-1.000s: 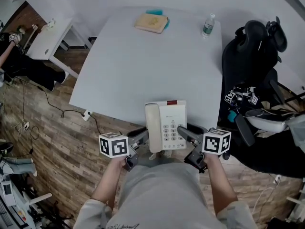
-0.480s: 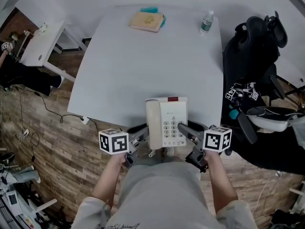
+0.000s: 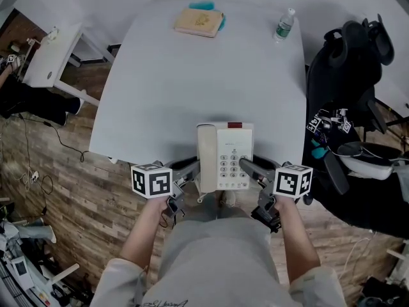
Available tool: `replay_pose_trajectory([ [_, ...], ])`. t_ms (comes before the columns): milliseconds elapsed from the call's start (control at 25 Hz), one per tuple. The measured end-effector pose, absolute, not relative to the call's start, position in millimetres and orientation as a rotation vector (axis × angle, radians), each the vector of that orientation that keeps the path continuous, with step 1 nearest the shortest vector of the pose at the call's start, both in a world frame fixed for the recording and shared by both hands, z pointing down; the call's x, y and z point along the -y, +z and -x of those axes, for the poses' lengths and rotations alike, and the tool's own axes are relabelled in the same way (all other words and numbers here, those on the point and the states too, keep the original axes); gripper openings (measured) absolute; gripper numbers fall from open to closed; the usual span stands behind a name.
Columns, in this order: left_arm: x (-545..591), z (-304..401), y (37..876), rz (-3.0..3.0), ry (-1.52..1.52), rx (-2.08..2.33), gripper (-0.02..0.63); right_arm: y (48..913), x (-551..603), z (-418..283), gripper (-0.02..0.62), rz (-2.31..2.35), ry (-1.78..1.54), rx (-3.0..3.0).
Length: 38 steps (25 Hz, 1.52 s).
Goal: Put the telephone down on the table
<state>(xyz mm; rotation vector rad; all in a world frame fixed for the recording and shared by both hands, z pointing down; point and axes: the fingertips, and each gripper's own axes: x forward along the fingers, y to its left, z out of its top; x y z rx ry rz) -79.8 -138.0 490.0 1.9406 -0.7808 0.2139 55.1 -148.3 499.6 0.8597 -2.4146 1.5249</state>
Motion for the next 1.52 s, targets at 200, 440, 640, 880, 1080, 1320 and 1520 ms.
replay_pose_trajectory([
  [200, 154, 81, 500, -1.937, 0.222, 0.772, 0.104, 509, 163, -54, 0.21, -0.865, 1.539, 2.406],
  [440, 168, 83, 518, -1.909, 0.228, 0.759, 0.104, 527, 178, -52, 0.209, -0.868, 1.558, 2.379],
  [640, 176, 85, 535, -1.887, 0.232, 0.748, 0.104, 541, 187, -50, 0.21, -0.866, 1.553, 2.36],
  [880, 182, 88, 555, -1.87, 0.244, 0.723, 0.104, 559, 190, -47, 0.21, -0.879, 1.561, 2.327],
  [1080, 188, 90, 570, -1.854, 0.253, 0.713, 0.104, 575, 193, -44, 0.21, -0.892, 1.584, 2.304],
  [1320, 198, 92, 583, -1.845, 0.254, 0.703, 0.104, 587, 201, -44, 0.209, -0.912, 1.61, 2.28],
  [1520, 202, 92, 591, -1.839, 0.265, 0.688, 0.104, 595, 204, -43, 0.21, -0.92, 1.622, 2.267],
])
